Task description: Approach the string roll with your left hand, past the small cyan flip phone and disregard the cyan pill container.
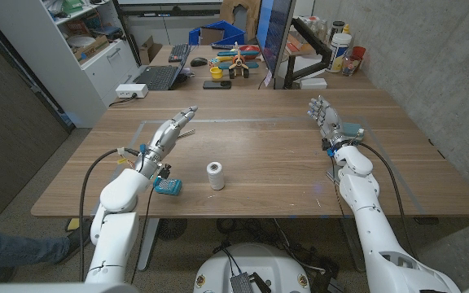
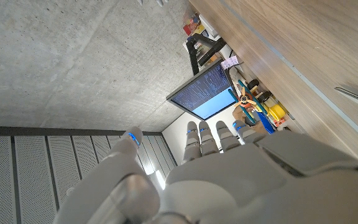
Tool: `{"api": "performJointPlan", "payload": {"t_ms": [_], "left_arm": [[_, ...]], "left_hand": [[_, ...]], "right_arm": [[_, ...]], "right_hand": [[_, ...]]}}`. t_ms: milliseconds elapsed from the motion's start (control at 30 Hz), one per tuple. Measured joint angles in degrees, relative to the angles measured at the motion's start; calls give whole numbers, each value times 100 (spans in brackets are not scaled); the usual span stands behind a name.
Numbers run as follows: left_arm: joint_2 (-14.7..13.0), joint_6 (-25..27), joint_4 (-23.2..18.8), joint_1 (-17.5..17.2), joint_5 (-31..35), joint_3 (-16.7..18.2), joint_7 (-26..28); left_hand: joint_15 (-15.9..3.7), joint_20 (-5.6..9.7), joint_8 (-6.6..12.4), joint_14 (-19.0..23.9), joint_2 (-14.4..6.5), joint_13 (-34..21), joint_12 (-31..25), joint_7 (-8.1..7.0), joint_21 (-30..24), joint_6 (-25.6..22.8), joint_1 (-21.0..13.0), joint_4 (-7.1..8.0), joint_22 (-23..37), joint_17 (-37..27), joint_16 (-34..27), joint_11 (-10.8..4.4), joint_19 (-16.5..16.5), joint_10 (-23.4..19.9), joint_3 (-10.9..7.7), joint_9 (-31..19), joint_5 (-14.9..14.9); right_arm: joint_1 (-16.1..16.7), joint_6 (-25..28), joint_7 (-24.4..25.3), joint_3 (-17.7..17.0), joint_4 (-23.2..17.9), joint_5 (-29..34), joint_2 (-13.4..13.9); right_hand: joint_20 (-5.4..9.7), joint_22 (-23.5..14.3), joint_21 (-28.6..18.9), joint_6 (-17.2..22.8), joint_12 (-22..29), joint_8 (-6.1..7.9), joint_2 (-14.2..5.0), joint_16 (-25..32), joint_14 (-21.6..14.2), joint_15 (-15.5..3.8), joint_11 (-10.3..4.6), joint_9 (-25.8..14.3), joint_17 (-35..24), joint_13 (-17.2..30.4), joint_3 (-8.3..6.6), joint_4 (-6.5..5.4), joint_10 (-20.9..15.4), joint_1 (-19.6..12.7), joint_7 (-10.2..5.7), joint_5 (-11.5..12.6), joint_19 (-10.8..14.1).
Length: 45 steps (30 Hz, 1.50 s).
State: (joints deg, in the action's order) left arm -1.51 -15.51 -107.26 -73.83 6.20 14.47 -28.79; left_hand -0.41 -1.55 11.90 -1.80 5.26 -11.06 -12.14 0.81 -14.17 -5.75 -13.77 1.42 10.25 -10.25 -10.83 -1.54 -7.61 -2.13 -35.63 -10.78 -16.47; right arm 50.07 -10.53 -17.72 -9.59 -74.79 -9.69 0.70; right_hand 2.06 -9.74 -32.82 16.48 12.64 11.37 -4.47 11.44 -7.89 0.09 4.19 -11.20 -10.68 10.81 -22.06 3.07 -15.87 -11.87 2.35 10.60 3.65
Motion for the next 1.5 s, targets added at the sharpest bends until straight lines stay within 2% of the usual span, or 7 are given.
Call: {"api": "performJointPlan", "payload": {"t_ms": [233, 433, 733, 1500], "left_arm": [[3, -40, -62, -93, 66, 18, 14], [4, -100, -121, -166, 123, 22, 22], [12, -222, -197, -259, 189, 3, 36], [9, -457, -504, -521, 343, -32, 35]], "left_hand": [[0, 0, 0, 0, -17, 0, 0, 31, 0, -31, -44, 0, 0, 0, 0, -20, 0, -19, 0, 0, 0], [3, -53, 0, 3, -30, 0, 0, 10, 0, -51, -76, 0, 0, 0, 0, -20, 12, -19, 0, 0, 40], [53, -11, 0, 52, -49, 0, 0, 10, 0, -51, -102, -34, 0, 0, 0, 11, 54, -50, 1, 0, 40], [42, -72, 0, 63, -37, 0, 0, -21, 25, -82, -173, -88, 0, 0, 0, -10, 71, -70, -7, 0, 40]], "right_arm": [[-22, -27, -23, -11, 31, -13, -2], [-23, -38, -37, -21, 34, -18, -2], [-20, -56, -49, -51, 33, -56, -9], [17, -77, -34, -125, -63, -121, -14]], "right_hand": [[0, 0, 44, 0, 0, 0, 0, 0, -21, -21, 0, 0, 0, 0, 0, 0, 0, 0, 0, 0, 0], [0, 0, 44, 0, 0, 0, 0, 1, -21, -21, 0, 0, 0, -1, 10, 10, 0, 0, 0, 0, -1], [0, 1, 88, 0, 0, 0, 0, 1, -21, -21, 0, 0, 0, -1, 25, 25, 0, 0, 0, 0, -1], [0, 1, 149, 0, 0, 0, 0, 1, -21, -20, 0, 0, 0, -2, 24, 24, 0, 0, 1, 0, 41]]}}
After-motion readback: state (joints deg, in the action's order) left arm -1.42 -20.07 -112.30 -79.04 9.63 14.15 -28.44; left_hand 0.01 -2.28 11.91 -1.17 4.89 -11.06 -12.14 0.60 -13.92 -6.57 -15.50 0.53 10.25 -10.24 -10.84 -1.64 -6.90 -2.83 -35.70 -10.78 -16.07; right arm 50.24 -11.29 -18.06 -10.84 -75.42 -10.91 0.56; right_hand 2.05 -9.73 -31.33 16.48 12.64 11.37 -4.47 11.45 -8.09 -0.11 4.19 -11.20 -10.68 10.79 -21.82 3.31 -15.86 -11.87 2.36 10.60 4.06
